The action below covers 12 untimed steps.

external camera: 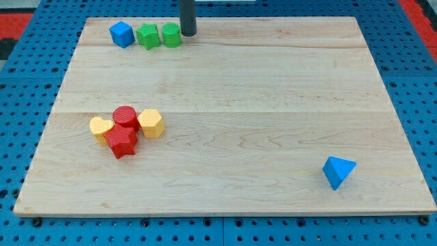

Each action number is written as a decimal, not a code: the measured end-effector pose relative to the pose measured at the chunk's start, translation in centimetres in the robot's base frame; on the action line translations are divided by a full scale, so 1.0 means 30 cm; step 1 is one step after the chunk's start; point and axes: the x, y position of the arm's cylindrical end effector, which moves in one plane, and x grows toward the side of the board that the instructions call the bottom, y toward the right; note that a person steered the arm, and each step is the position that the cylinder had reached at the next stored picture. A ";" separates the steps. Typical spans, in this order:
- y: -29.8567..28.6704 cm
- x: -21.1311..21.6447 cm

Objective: Move the blue triangle to the center of the board

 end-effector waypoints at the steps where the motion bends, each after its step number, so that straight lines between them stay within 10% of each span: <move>1: -0.084 0.082; 4: 0.847 0.528; 6: 1.010 1.093; 10: 0.243 0.923; 12: 0.182 0.641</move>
